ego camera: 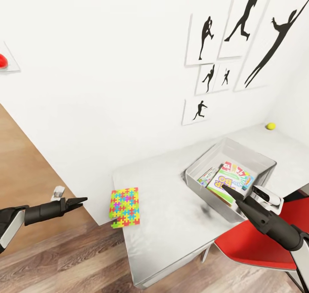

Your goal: Put all the toys in the child's room - the three board games (two on the bed and one on the table), the two jigsaw puzzles on the table, and the tennis ball on the table - inside the toy box on the table in the child's room.

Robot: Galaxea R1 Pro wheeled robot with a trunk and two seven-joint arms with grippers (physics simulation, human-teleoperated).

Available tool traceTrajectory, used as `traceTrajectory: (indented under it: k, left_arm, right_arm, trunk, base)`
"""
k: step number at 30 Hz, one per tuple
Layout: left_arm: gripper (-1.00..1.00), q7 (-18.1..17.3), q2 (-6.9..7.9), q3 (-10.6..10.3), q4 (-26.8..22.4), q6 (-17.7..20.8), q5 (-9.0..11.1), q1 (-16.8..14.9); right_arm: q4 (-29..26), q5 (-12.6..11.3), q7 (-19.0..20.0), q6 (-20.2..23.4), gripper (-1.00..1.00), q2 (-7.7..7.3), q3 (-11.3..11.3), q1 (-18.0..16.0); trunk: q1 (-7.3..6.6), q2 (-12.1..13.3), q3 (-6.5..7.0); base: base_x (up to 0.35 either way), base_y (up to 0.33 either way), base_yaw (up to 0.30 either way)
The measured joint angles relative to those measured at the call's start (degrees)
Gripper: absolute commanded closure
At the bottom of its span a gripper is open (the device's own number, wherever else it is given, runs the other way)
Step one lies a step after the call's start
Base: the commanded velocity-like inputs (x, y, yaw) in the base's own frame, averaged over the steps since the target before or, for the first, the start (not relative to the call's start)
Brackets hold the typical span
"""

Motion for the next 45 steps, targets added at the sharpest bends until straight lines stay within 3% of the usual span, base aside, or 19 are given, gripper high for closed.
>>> traceTrajectory:
  k: [5,12,16,28,38,45]
  left_arm:
    - [-1.00,1.5,-0.16,0.0,0.2,0.0,0.0,0.0]
    - [-1.00,5.8,-1.20,0.0,0.3,0.0,0.1,-0.3]
    - [-1.00,6.4,-1.57,0.0,0.3,0.1,0.1,-0.4]
    - [-1.00,8.6,-1.76,0.0,0.3,0.1,0.1,-0.5]
    - [-1.00,12.7,-3.95,0.0,0.3,-0.3,0.2,-0.5]
    - [-1.00,14.0,-4.47,0.0,0.4,-0.4,0.2,-0.5]
  right_arm:
    - [0.0,-0.3,-0.1,1.1,-1.00,-0.10,0.0,0.0]
    - [0.0,-0.5,-0.5,11.2,-1.00,0.40,-1.1,0.0]
    - [0.0,-0.5,-0.6,13.5,-1.00,0.50,-2.6,0.0]
    - [0.0,-0.2,-0.8,14.4,-1.00,0.54,-3.4,0.0]
    - [0.0,-0.1,-0.8,14.3,-1.00,0.54,-3.4,0.0]
    - [0.0,-0.1,-0.9,14.2,-1.00,0.55,-3.4,0.0]
  trunk:
    - [1.10,-2.0,-0.90]
    - [2.64,-4.8,-2.16]
    - [3.52,-6.4,-2.89]
    - [6.16,-11.3,-5.05]
    - [8.36,-15.3,-6.85]
    - [9.90,-18.1,-8.11]
  base:
    - [0.000,0.000,0.000]
    - [0.000,0.000,0.000]
    - [0.000,0.000,0.000]
    - [0.000,0.000,0.000]
    - [0.000,0.000,0.000]
    - [0.000,0.000,0.000]
